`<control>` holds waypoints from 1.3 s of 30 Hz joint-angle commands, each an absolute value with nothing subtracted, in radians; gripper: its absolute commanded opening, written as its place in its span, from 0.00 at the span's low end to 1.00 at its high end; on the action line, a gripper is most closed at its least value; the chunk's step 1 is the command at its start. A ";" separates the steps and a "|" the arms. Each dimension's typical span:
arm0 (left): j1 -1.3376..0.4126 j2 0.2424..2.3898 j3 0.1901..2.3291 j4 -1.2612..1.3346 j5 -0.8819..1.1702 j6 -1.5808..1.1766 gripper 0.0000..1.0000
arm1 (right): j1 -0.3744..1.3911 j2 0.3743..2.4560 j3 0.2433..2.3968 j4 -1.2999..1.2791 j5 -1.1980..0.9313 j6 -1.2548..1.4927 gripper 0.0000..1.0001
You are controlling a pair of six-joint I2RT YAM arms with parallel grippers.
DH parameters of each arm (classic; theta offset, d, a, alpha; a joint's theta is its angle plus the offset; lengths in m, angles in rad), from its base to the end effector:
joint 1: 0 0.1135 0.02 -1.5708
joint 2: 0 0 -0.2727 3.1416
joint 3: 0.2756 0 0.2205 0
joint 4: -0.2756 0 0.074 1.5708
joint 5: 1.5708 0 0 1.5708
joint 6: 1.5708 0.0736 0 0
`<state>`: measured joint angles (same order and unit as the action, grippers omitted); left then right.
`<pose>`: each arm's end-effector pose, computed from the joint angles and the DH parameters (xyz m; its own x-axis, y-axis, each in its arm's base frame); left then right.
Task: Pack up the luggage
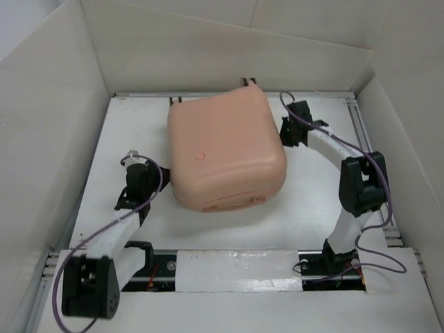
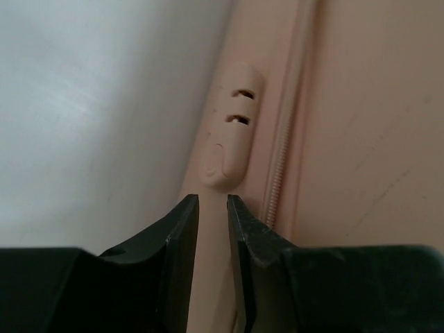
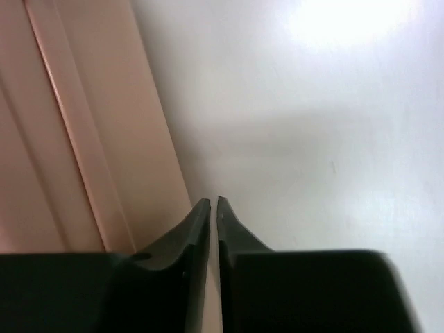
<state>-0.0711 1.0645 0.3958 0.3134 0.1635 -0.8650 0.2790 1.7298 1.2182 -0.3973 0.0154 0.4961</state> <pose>0.2275 -0.0282 0.2165 -0.3943 -0.7248 -0.5650 -0.1199 0.6502 -0.7503 0.3543 0.1003 0.2148 -0.7936 0.2677 -0.5463 0.1268 0.9510 0.2819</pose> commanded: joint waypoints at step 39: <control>-0.238 0.391 0.259 -0.094 0.141 -0.991 0.46 | 0.308 1.052 0.357 0.561 -0.317 0.348 0.33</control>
<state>-0.2401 0.4038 0.2687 -0.1604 0.1452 -0.9314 0.3138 1.0309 0.3004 0.4717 -0.2703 0.4129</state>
